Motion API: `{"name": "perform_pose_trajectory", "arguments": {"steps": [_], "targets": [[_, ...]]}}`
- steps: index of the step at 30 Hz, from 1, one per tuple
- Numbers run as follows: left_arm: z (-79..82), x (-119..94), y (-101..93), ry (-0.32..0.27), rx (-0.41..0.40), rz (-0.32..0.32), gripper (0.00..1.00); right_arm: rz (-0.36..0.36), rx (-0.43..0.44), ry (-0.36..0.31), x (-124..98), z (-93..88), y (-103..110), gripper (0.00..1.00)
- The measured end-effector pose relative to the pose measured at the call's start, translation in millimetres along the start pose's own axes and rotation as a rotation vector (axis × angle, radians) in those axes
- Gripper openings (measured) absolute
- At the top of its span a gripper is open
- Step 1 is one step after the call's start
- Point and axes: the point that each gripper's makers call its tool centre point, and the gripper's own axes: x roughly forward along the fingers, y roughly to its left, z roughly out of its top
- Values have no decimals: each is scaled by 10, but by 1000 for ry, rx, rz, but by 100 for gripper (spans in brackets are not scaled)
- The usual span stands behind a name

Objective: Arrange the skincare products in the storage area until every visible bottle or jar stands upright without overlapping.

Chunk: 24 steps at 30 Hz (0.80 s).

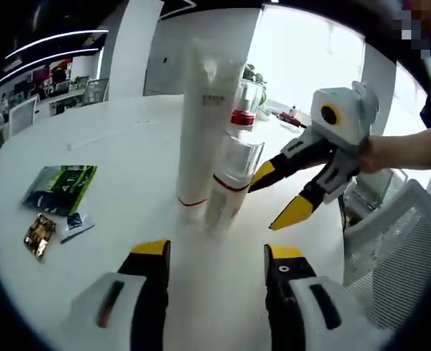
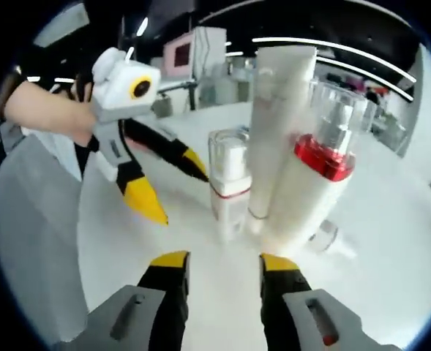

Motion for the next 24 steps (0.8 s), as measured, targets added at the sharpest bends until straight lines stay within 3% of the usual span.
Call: {"name": "perform_pose_trajectory", "arguments": {"steps": [4, 8, 12, 24], "targets": [[-23, -126, -20, 8, -29, 10, 55, -25, 25, 2, -144, -21, -16, 46], [-59, -300, -21, 11, -61, 33, 60, -63, -3, 12, -263, -29, -15, 54], [-93, -497, -98, 7, -108, 40, 76, -91, -6, -21, -343, 15, 7, 71], [-276, -997, -279, -4, -207, 87, 87, -102, 43, -3, -550, -77, 146, 79]]}}
